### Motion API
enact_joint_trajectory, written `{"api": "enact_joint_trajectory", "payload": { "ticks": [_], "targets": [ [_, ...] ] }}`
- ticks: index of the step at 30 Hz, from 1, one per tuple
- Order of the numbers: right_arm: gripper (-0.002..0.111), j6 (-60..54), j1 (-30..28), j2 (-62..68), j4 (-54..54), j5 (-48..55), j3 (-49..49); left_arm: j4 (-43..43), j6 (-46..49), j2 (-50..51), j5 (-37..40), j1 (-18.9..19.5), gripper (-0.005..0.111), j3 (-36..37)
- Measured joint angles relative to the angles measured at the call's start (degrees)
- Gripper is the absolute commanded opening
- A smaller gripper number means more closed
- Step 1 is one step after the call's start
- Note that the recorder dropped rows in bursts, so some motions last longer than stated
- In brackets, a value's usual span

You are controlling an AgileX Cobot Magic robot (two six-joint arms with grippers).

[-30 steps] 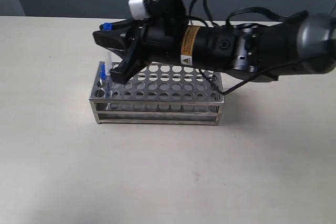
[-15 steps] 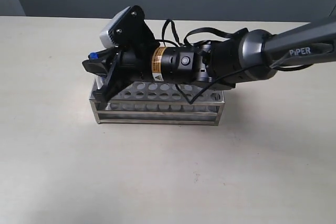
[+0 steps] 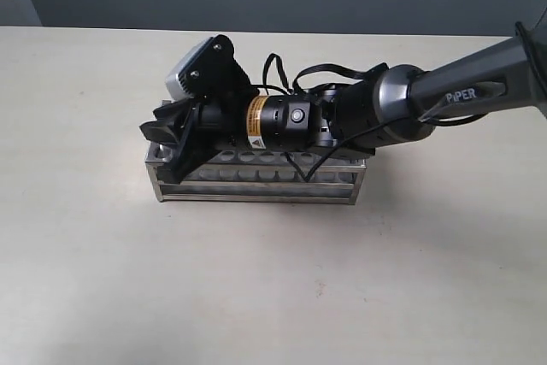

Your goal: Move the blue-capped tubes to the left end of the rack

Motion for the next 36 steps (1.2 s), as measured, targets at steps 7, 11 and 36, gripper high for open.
{"api": "enact_joint_trajectory", "payload": {
  "ticks": [7,11,36],
  "targets": [
    [0.038,0.14,0.0,-0.38,0.0,0.74,0.0,0.0,0.0,0.0,0.0,0.0,0.001,0.0],
    [0.019,1.77,0.0,-5.42,1.7,6.12,0.0,0.0,0.0,0.0,0.0,0.0,0.001,0.0],
    [0.0,-3.96,-24.6,-72.78,22.87,48.11,37.93,0.0,0.0,0.0,0.0,0.0,0.001,0.0]
  ]
}}
